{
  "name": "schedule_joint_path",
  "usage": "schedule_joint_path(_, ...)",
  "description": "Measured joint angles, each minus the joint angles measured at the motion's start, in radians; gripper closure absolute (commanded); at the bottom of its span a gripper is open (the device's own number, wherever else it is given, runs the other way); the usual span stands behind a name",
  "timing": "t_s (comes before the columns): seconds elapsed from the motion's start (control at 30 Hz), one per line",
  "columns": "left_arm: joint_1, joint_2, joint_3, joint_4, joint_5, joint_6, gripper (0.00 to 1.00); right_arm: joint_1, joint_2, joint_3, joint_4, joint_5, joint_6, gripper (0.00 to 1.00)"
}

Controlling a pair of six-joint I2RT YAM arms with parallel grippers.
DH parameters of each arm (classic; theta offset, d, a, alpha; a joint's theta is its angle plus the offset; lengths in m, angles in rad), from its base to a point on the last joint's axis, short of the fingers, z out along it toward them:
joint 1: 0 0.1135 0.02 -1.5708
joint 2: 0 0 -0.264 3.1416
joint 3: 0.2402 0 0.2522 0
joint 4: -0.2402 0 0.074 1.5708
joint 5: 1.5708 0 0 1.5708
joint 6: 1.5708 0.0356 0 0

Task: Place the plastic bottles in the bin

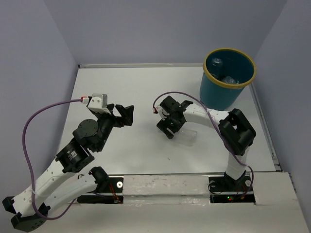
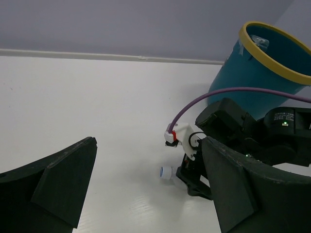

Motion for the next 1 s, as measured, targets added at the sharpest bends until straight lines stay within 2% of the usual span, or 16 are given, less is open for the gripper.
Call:
schedule_joint_path(0.07,0.000,-0.007,-0.002,0.001,0.009,0.000,0.01,0.001,-0.017,0.027,0.014,0.023,0.009,0.54)
schedule_joint_path(0.13,0.000,-0.005,-0.002,0.004,0.027,-0.001,0.01,0.001,-0.063,0.063,0.028,0.065,0.022,0.60)
schedule_joint_path(0.3,0.000,0.003,-0.002,0.004,0.068,-0.002,0.01,-0.006,-0.212,0.193,0.102,0.202,0.048,0.60)
schedule_joint_path(0.4,0.000,0.003,-0.002,0.005,0.085,-0.003,0.01,-0.033,-0.333,0.259,0.212,0.294,0.056,0.60)
schedule_joint_path(0.5,0.000,0.004,-0.002,0.005,0.104,-0.004,0.01,-0.119,-0.447,0.273,0.373,0.386,0.056,0.60)
schedule_joint_path(0.6,0.000,0.006,-0.002,0.005,0.118,-0.004,0.01,-0.290,-0.526,0.276,0.533,0.437,0.080,0.62)
schedule_joint_path(0.73,0.000,0.006,-0.002,0.005,0.130,-0.004,0.01,-0.501,-0.548,0.246,0.732,0.505,0.099,0.62)
schedule_joint_path(0.83,0.000,0.002,-0.002,0.005,0.139,-0.004,0.01,-0.576,-0.525,0.215,0.810,0.532,0.127,0.61)
schedule_joint_path(1.0,0.000,0.001,-0.002,0.006,0.145,-0.004,0.01,-0.688,-0.451,0.121,0.846,0.506,0.296,0.60)
